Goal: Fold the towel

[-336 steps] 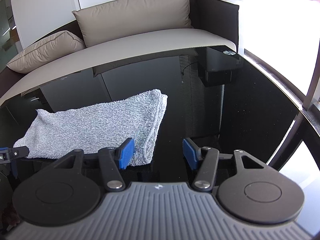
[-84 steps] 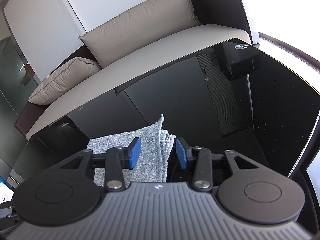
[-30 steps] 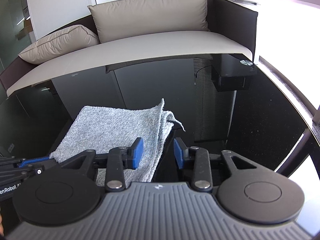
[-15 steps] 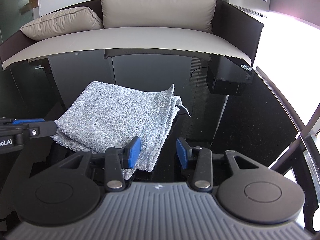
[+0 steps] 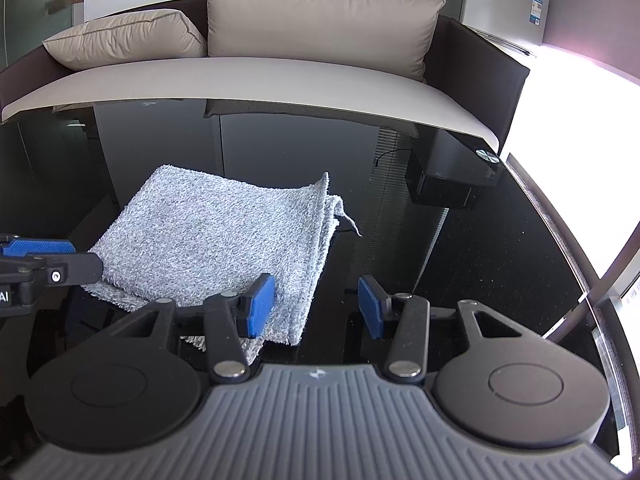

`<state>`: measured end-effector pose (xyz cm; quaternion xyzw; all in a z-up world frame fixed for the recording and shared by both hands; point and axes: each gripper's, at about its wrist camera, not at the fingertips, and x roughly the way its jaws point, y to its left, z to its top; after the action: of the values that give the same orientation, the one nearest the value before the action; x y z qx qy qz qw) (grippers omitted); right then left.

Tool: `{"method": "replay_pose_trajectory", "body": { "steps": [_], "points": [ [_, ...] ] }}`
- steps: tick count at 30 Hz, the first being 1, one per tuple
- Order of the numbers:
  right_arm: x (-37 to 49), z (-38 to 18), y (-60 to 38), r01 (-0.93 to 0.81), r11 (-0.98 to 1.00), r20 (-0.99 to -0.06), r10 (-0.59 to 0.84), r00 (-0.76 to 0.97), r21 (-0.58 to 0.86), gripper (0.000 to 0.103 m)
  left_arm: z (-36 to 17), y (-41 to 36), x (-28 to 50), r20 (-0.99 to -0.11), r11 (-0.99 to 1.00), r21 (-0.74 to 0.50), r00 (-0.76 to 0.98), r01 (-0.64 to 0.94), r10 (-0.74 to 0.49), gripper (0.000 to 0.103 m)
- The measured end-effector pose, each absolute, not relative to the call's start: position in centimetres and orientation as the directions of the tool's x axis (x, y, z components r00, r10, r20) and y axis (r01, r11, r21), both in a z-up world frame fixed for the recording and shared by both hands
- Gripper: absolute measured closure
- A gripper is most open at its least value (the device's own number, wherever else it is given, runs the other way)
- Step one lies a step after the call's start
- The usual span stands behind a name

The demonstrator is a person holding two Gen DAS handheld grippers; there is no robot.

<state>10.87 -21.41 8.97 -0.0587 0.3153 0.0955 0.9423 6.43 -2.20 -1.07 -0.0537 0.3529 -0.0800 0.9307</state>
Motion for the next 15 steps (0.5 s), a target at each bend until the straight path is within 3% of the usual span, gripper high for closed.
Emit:
{"method": "replay_pose_trajectory", "body": {
  "steps": [6,11,15],
  "points": [
    [10.8,9.2,-21.9,-0.210,0.978,-0.586,0.165,0.793,-0.008,0.054,-0.9,-2.3,6.2,-0.635,0.984,-0.142,0.753,0.105,-0.172,0.069],
    [10.5,9.6,-22.5,-0.198,0.979,-0.564,0.184,0.805,0.036,0.039,-0.6,-1.7,6.2,-0.629,0.987,-0.142,0.764,0.071,-0.146,0.054],
    [9.9,9.9,-22.6,-0.200,0.978,-0.548,0.202,0.812,0.064,0.032,-0.4,-1.3,6.1,-0.629,0.990,-0.136,0.769,0.040,-0.117,0.036]
  ]
}}
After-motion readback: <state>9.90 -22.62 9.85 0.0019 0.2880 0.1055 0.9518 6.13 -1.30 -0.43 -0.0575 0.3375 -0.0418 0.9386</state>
